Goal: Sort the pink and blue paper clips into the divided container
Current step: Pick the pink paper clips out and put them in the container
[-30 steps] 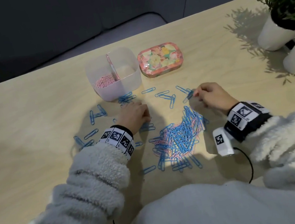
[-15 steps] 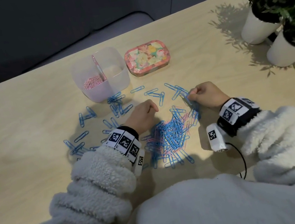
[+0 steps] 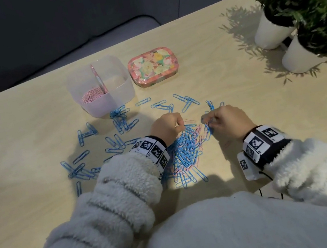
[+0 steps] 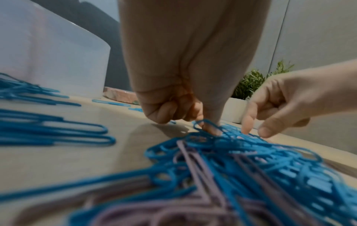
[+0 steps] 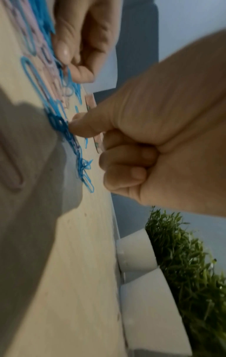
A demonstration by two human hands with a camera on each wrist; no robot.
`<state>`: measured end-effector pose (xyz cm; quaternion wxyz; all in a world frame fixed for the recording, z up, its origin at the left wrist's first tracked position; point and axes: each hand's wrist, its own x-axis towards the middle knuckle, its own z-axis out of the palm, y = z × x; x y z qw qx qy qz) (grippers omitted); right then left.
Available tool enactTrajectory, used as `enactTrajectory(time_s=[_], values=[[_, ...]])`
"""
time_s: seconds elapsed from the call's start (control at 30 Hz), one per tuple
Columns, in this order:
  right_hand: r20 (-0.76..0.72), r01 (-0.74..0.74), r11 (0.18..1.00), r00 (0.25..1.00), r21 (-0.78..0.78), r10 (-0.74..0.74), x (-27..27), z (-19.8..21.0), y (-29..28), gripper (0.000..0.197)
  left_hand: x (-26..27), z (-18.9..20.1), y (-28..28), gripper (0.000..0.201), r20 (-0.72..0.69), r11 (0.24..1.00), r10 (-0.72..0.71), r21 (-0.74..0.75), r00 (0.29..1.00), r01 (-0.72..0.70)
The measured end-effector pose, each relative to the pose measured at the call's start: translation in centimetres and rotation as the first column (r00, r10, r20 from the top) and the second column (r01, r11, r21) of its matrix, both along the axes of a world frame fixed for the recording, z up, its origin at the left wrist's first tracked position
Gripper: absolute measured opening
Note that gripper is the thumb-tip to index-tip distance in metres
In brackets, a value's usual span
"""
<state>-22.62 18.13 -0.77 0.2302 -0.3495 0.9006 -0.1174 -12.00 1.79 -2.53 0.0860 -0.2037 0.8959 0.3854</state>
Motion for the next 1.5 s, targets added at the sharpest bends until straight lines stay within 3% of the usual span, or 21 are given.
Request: enactTrajectory(time_s=[0.1,0.2,0.27,0.4,0.53,0.73,0.8,0.87,0.97,1.03,1.13,1.23,1.3,1.4,1.5], values=[[-0.063,-0.023,0.999,0.998,0.046,0.026,0.1,0.2,0.2,0.013,0.5,0.2,-1.3,0.009,-0.006,0.998,0.044,-0.054,0.999,-0.044],[0.002,0.003,1.0,1.0,0.005,-0.003,-0.5,-0.1,0.6,0.002,0.6,0.5,-2.7,0.013,-0.033,0.986,0.106,-0.128,0.994,-0.109],[0.058,0.079,0.993,0.996,-0.091,-0.074,-1.1,-0.3,1.0,0.01,0.3,0.6,-2.7,0.017,-0.058,0.979,0.136,-0.143,0.989,-0.143],[0.171,0.309,0.903,0.948,-0.299,-0.268,-1.9,-0.4,1.6,0.028,-0.9,0.2,-1.0,0.018,-0.048,0.989,-0.051,-0.141,0.998,0.044],[0.407,0.491,0.787,0.849,-0.373,-0.336,-2.2,-0.6,2.1,0.027,-1.6,-0.2,0.4,0.018,-0.029,0.987,-0.111,-0.123,0.993,0.107],[0.594,0.694,0.632,0.683,-0.344,-0.426,-2.2,-0.5,2.5,0.02,-2.0,-0.6,0.5,0.016,0.059,0.978,-0.148,-0.137,0.987,0.155],[0.644,0.775,0.54,0.602,-0.329,-0.472,-1.9,-0.2,2.5,0.025,-2.0,-0.7,0.5,0.018,0.029,0.981,-0.128,-0.145,0.991,0.131],[0.742,0.825,0.471,0.522,-0.313,-0.421,-1.6,0.3,2.6,0.026,-2.3,-0.7,0.7,0.022,0.023,0.978,-0.147,-0.148,0.989,0.149],[0.774,0.794,0.53,0.526,-0.298,-0.353,-1.1,0.2,3.2,0.026,-2.7,-0.6,1.2,0.023,0.062,0.966,-0.209,-0.141,0.976,0.216],[0.677,0.684,0.668,0.641,-0.292,-0.36,-0.9,-0.2,4.1,0.025,-2.9,-0.5,1.6,0.015,0.064,0.967,-0.216,-0.128,0.974,0.222],[0.488,0.326,0.912,0.855,-0.249,-0.173,-0.6,-0.9,5.6,0.02,-2.7,-0.4,1.8,0.013,0.066,0.973,-0.193,-0.114,0.979,0.199],[0.347,0.058,0.992,0.938,-0.11,-0.016,-0.4,-1.9,6.5,0.029,-2.3,0.0,1.4,0.013,0.045,0.975,-0.181,-0.124,0.982,0.186],[0.28,0.008,0.998,0.96,-0.069,0.012,-0.5,-2.3,6.6,0.03,-1.8,0.3,0.9,0.011,-0.007,0.988,-0.146,-0.059,0.989,0.145],[0.308,-0.026,0.998,0.95,-0.062,0.044,-0.1,-2.2,6.4,0.03,-1.2,1.0,0.4,0.022,-0.012,0.976,0.0,0.217,1.0,0.002],[0.581,0.201,0.95,0.814,-0.239,-0.026,0.6,-1.2,5.3,0.026,-1.1,1.9,0.2,0.022,0.126,0.863,0.122,0.476,0.984,-0.168]])
